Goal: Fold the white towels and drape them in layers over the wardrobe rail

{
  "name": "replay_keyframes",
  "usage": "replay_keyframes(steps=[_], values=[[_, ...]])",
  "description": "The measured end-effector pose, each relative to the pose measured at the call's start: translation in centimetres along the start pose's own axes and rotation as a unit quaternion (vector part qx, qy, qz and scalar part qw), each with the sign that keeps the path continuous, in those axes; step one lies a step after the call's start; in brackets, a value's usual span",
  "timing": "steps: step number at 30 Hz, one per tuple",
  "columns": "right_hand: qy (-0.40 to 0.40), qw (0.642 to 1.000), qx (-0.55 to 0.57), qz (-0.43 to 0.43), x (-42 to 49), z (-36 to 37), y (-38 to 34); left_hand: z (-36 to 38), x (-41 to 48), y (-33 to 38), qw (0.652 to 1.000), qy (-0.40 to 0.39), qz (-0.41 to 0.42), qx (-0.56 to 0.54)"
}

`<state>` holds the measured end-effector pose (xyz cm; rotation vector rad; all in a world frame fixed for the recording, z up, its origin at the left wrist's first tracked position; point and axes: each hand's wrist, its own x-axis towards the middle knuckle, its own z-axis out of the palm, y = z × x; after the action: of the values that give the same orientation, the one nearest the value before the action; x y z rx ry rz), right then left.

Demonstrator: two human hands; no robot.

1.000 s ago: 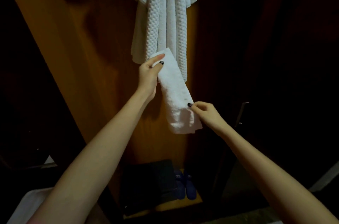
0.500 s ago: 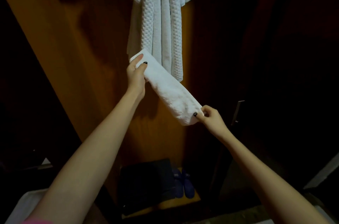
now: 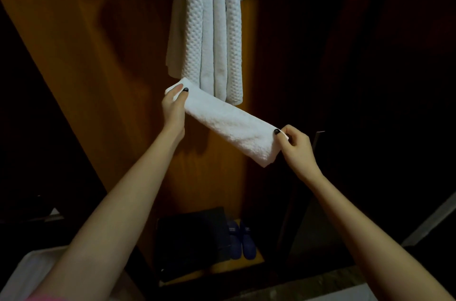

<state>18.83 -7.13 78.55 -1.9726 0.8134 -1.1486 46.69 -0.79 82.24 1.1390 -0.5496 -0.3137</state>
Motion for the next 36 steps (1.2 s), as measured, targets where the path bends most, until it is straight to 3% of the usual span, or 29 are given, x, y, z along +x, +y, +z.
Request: replay_keyframes(steps=[4,7,12,15,19,23,28,36], values=[[0.041,0.999,-0.006,-0.005,-0.3,0.2,0.0,-0.3,-0.7,-0.6,1.0,-0.001,0.013,0.021],[0.018,0.999,-0.01,0.031,0.1,0.2,0.4,-0.6,-0.8,-0.9,1.0,-0.003,0.005,0.006],[-0.117,0.981,0.074,0.138,0.1,-0.4,1.6,-0.1,-1.3,0.2,0.997,-0.027,-0.014,-0.066],[-0.204,0.964,0.094,0.145,-0.6,-0.7,1.4,0.0,-1.0,0.5,0.996,-0.048,-0.009,-0.077],[-0.356,0.914,0.081,0.176,-1.7,-0.4,2.2,0.2,-1.6,0.8,0.989,-0.086,-0.049,-0.112],[-0.42,0.886,0.086,0.176,-3.0,1.0,1.9,0.8,-2.9,2.0,0.975,-0.13,-0.096,-0.152],[-0.431,0.858,0.171,0.222,-4.4,2.6,2.1,1.0,-4.8,4.4,0.949,-0.214,-0.154,-0.17],[-0.405,0.864,0.206,0.218,-4.9,4.4,2.4,0.2,-5.7,6.0,0.945,-0.211,-0.168,-0.184]])
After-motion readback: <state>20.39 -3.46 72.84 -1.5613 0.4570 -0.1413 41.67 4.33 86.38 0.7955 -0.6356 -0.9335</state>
